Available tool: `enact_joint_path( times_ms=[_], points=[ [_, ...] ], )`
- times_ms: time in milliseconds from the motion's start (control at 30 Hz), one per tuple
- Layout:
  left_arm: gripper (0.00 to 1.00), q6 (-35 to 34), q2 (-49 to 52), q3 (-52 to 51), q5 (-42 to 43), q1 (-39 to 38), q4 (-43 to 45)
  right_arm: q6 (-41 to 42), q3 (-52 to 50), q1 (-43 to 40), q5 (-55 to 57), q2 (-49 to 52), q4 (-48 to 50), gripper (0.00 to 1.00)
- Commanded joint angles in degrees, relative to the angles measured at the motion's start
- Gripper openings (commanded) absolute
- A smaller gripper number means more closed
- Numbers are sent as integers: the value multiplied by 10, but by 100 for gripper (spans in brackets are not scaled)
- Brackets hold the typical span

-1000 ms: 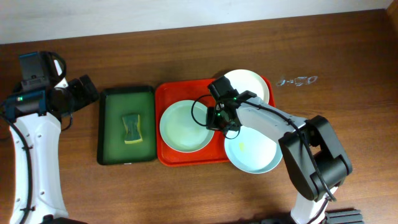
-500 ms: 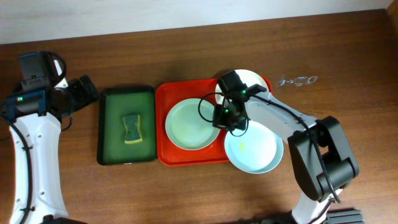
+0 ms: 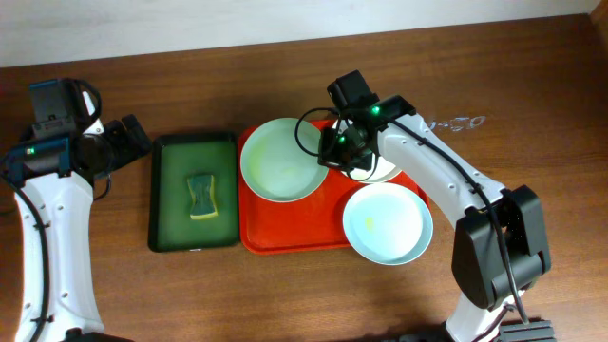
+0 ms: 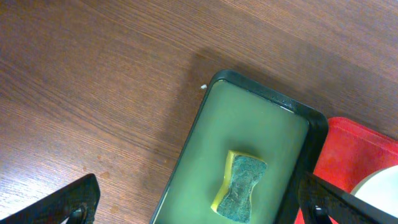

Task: Clean dirty plates on tray and stack at the side
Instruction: 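Lift the pale green plate with right gripper off the red tray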

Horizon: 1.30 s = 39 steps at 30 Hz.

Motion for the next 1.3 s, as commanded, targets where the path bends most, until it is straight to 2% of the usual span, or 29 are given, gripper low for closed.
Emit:
enact_joint_path(
  times_ms=[0,200,300,533,633,767,900,967,1267],
  points=[
    [99,-4,-3,4,6,2,-1,5,14,17,2,-18,26,4],
    [99,-4,-3,4,6,2,-1,32,14,118,138,-18,132,4],
    [99,-4,-3,4,6,2,-1,30,14,175,247,-12,170,4],
    [99,-4,-3,4,6,2,-1,-158,14,274,429,-11,278,4],
    [99,-4,-3,4,6,2,-1,-275,14,308,523,-11,324,4],
    [99,-4,-3,4,6,2,-1,-442,14,346,634,-11,438,4],
    [99,-4,-3,4,6,2,-1,-549,14,363,690,-11,536,4],
    [99,-4,-3,4,6,2,-1,-576,14,363,702,-11,566,4],
    [99,-4,-3,4,6,2,-1,-575,14,357,709,-11,605,4]
  ],
)
